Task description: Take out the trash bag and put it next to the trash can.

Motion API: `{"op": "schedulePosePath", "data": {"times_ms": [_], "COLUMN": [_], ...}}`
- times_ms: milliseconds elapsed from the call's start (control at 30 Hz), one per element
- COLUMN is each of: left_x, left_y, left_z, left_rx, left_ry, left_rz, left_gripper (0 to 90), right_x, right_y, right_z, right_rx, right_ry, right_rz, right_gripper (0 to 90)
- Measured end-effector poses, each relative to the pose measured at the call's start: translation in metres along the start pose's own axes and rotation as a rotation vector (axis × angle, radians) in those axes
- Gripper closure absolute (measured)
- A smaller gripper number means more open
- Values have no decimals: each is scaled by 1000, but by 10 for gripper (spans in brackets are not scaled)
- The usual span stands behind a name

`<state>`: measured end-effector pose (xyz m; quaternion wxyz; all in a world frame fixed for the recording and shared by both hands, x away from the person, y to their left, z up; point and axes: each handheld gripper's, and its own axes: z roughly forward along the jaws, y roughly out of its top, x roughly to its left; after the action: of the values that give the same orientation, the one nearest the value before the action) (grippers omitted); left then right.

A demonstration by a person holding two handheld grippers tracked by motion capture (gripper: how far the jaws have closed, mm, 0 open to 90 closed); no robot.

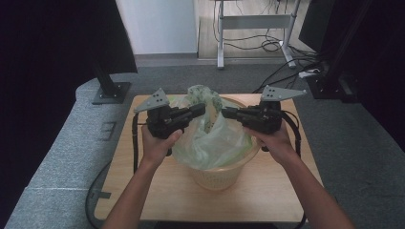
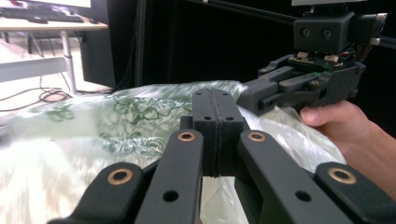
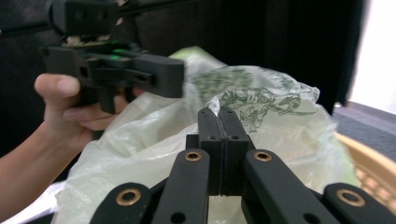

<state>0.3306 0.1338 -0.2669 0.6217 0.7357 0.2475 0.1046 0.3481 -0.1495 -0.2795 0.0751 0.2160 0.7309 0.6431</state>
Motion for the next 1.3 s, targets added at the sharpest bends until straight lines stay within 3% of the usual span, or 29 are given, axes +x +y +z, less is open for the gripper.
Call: {"op": "schedulePosePath", "data": {"times_ms": [100, 200, 267, 333, 400, 500, 633, 767, 967, 1100, 1200, 1300], "left_x": [-3, -5, -6, -6, -7, -6, -2, 5, 17, 28, 39, 50], "left_y": [0, 1, 0, 0, -1, -2, -2, 0, 1, -1, -7, -17], "left_z": [6, 10, 13, 15, 16, 16, 10, -5, -34, -54, -63, -60], "left_rx": [7, 15, 18, 23, 27, 28, 28, 0, -25, -38, -33, 21], "left_ry": [-17, -32, -39, -48, -50, -52, -45, -14, 101, 178, 201, 212], "left_rz": [1, 3, 4, 1, -2, -3, -9, -14, 24, 28, 2, -10], "left_gripper": [898, 897, 896, 894, 893, 888, 828, 693, 502, 407, 364, 310], "right_x": [3, 6, 8, 11, 12, 14, 14, 10, 7, 4, 3, 3], "right_y": [-2, -3, -4, -5, -6, -6, -7, -7, -1, 5, 11, 19], "right_z": [7, 14, 18, 22, 27, 30, 30, 22, -1, -16, -26, -32], "right_rx": [27, 40, 50, 62, 76, 88, 101, 99, 73, 48, 17, -12], "right_ry": [24, 49, 64, 48, 31, 0, -35, -59, -93, -106, -105, -96], "right_rz": [-14, -29, -39, -57, -64, -96, -113, -117, -123, -120, -119, -118], "right_gripper": [874, 801, 705, 641, 685, 876, 895, 895, 895, 895, 895, 895]}}
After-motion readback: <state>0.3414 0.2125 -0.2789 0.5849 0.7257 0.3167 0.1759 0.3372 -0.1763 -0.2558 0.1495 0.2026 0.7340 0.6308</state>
